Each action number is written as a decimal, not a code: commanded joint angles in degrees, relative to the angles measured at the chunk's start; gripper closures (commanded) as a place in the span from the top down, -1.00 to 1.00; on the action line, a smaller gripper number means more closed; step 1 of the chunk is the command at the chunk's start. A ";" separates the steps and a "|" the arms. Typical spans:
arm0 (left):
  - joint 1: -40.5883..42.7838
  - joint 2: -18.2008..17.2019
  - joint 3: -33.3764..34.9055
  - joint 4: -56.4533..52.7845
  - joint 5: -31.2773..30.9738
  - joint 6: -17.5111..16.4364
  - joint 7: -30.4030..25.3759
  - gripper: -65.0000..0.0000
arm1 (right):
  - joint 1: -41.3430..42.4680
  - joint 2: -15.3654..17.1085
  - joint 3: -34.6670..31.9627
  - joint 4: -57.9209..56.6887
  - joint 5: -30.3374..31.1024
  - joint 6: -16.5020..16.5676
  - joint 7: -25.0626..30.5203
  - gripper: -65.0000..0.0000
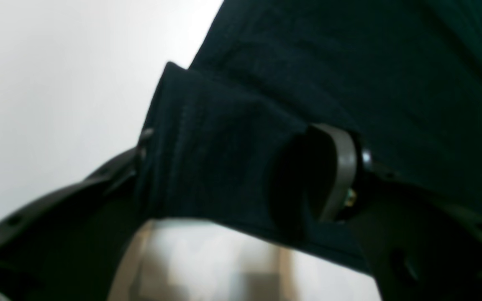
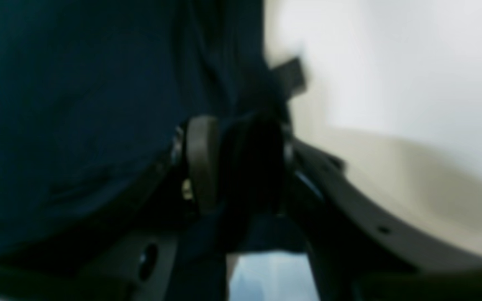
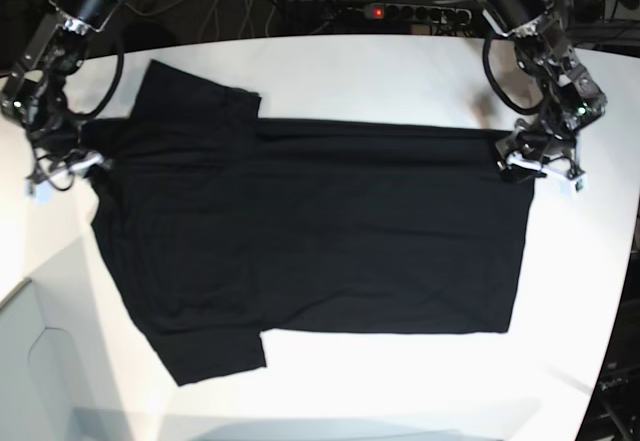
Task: Fold the T-shirt properly
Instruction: 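Release the fabric and raise the right gripper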
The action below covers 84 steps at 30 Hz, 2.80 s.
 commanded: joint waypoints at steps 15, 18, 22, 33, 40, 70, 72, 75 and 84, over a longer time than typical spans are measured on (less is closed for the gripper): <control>-0.53 -0.69 -0.13 1.04 -0.03 0.29 -0.78 0.33 | -12.66 -2.46 13.37 10.38 0.90 -0.06 0.44 -0.37; -0.53 -0.69 -0.13 1.04 0.06 0.29 -0.78 0.33 | -16.79 -4.48 13.28 11.08 0.90 1.88 0.18 -0.37; -0.18 -0.69 -0.13 1.04 0.14 0.29 -0.78 0.33 | -18.29 -5.80 13.81 8.62 0.90 12.25 -5.62 -0.37; 1.32 -0.95 -0.22 1.04 -0.21 0.29 -0.86 0.33 | -15.12 -8.44 13.28 4.93 0.90 20.82 -13.89 -0.37; 1.32 -0.78 -0.22 1.04 -0.21 0.29 -0.86 0.33 | -15.30 -8.26 13.28 5.19 8.29 20.82 -19.29 -0.37; 1.32 -0.78 -0.22 1.04 -0.21 0.29 -0.86 0.33 | -14.51 -1.32 7.57 -9.32 23.94 20.82 -14.85 -0.37; 1.32 -0.78 -0.22 1.04 -0.21 0.29 -0.86 0.33 | -14.68 -0.79 7.83 -8.26 24.38 20.82 -15.20 -0.37; 1.23 -0.78 -0.13 1.04 -0.12 0.29 -0.86 0.33 | -14.86 -0.88 9.41 -5.71 24.64 20.82 -15.73 -0.44; 1.14 -0.86 -0.13 1.04 0.06 0.29 -0.86 0.33 | -15.30 -0.96 11.17 -4.66 24.64 20.82 -16.87 -0.46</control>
